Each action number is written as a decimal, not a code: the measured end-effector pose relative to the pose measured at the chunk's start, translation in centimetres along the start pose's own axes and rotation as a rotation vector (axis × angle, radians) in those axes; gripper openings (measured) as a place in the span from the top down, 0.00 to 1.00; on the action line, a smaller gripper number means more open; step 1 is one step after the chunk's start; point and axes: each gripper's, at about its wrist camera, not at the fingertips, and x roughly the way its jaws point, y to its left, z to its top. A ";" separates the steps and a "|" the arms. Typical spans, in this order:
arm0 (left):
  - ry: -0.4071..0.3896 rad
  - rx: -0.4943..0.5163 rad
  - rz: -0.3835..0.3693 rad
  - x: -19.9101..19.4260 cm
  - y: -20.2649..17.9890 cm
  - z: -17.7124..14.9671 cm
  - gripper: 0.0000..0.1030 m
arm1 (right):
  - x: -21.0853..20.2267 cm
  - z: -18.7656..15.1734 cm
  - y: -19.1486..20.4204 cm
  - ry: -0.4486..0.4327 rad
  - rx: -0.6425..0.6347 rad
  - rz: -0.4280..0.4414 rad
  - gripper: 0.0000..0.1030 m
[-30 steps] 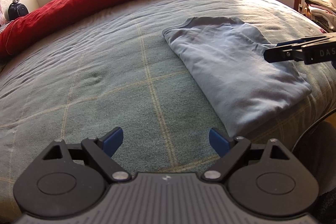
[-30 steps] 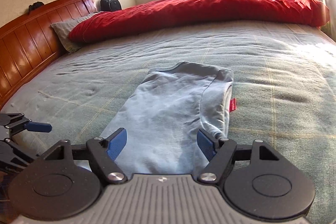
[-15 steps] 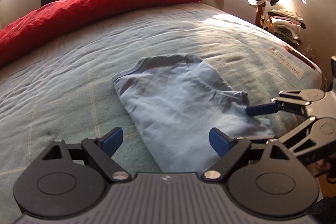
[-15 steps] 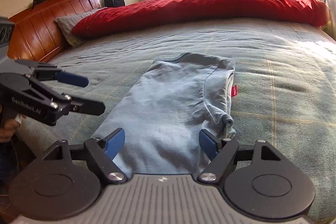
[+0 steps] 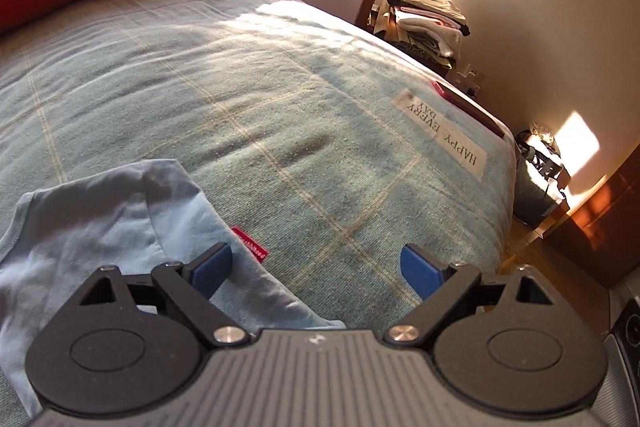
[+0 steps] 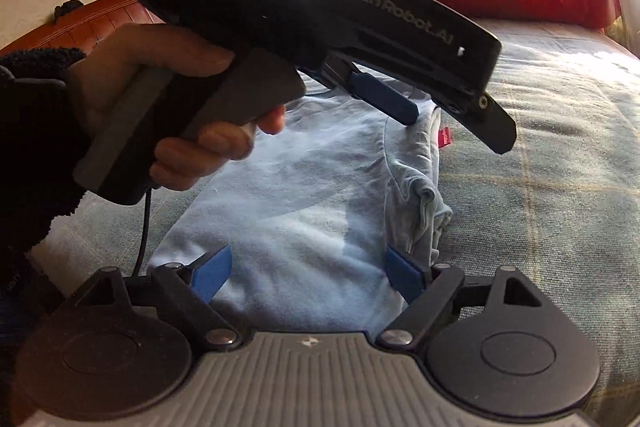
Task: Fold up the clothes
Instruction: 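Roll the left gripper to the shirt end while the right gripper closes on it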
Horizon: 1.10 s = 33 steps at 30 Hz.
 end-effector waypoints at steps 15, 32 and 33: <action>0.051 -0.034 0.134 -5.8 0.8 -0.9 0.11 | -1.2 0.4 0.5 -0.003 0.037 0.012 0.03; -0.010 -0.263 0.102 -10.9 0.7 -11.6 0.10 | -1.8 0.2 1.9 0.016 0.003 -0.012 0.02; -0.007 -0.271 0.107 -10.7 0.7 -11.8 0.10 | -1.8 0.2 1.9 0.019 0.003 -0.015 0.02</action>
